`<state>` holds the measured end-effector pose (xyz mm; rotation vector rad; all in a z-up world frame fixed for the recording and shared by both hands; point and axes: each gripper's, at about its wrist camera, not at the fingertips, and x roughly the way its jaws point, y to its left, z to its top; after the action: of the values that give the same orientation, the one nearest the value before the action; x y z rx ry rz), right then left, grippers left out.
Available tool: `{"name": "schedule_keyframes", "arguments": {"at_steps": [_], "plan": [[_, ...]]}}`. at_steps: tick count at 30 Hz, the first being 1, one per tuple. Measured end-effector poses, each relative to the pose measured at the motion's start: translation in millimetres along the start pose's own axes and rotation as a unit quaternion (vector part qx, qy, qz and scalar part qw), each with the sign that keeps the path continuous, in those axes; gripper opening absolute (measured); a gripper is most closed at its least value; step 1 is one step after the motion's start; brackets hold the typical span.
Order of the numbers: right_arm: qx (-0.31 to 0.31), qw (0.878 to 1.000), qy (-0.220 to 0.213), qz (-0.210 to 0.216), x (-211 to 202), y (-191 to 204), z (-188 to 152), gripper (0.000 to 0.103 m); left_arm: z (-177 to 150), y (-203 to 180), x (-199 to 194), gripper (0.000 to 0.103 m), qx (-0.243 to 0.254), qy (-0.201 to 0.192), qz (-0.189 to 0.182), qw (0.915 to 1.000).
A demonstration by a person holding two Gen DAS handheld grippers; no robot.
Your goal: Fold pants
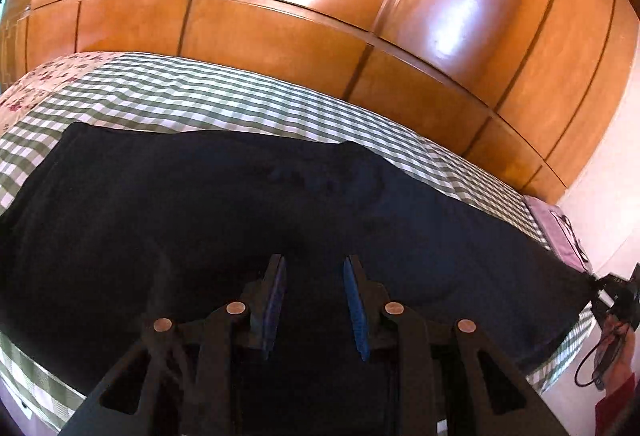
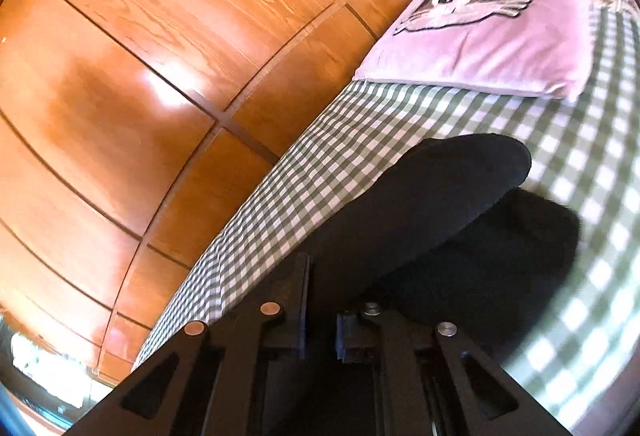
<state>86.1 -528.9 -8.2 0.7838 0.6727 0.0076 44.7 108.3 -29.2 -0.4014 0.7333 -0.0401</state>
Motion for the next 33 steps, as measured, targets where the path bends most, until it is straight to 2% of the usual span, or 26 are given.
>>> {"name": "schedule_keyframes", "arguments": {"at_steps": [4,7,8,10,11,12,16,19,20,22,23,25,29,33], "plan": [[0.035,0.998,0.053,-0.030,16.1,-43.6,-23.2,0.010,-4.2,-8.7,3.5,0.030,0.012,0.013,-0.011,0.9998],[0.076,0.996,0.044,0.002,17.7,-60.2,-26.6,0.008,-4.8,-12.5,8.0,0.030,0.020,0.021,-0.017,0.9994],[0.089,0.995,0.039,0.010,16.2,-59.8,-26.4,0.015,-5.5,-14.2,8.4,0.030,0.022,0.020,-0.018,0.9994],[0.098,0.994,0.034,0.032,14.0,-54.6,-27.2,0.028,-6.3,-17.5,9.4,0.030,0.027,0.020,-0.021,0.9992],[0.094,0.994,0.041,0.047,15.0,-47.0,-31.0,0.041,-6.4,-18.2,10.7,0.030,0.028,0.021,-0.020,0.9992],[0.091,0.993,0.047,0.055,13.0,-41.4,-34.3,0.046,-7.1,-19.3,12.7,0.030,0.026,0.022,-0.022,0.9992],[0.061,0.985,0.114,0.110,28.9,-3.5,-67.5,0.046,-10.8,-29.1,16.3,0.030,0.026,0.027,-0.031,0.9988],[0.022,0.975,0.170,0.142,46.2,32.5,-98.6,0.046,-12.7,-39.7,18.4,0.030,0.043,0.028,-0.035,0.9981],[-0.009,0.971,0.190,0.145,51.9,49.5,-110.9,0.045,-13.1,-43.2,18.8,0.030,0.049,0.028,-0.035,0.9978],[-0.076,0.965,0.211,0.136,58.2,76.2,-127.6,0.024,-13.2,-48.1,19.0,0.030,0.056,0.030,-0.040,0.9972],[-0.117,0.958,0.230,0.124,62.5,90.9,-137.1,0.009,-12.9,-49.8,18.3,0.030,0.057,0.031,-0.042,0.9970],[-0.140,0.957,0.231,0.107,60.8,97.7,-138.9,0.009,-11.8,-52.0,13.7,0.030,0.059,0.028,-0.046,0.9968],[-0.112,0.957,0.237,0.122,46.0,83.9,-123.8,0.007,-9.0,-50.8,3.3,0.030,0.061,0.016,-0.049,0.9968],[-0.111,0.957,0.249,0.095,53.8,68.3,-134.1,0.008,-8.9,-46.2,14.8,0.030,0.058,0.029,-0.036,0.9972]]}}
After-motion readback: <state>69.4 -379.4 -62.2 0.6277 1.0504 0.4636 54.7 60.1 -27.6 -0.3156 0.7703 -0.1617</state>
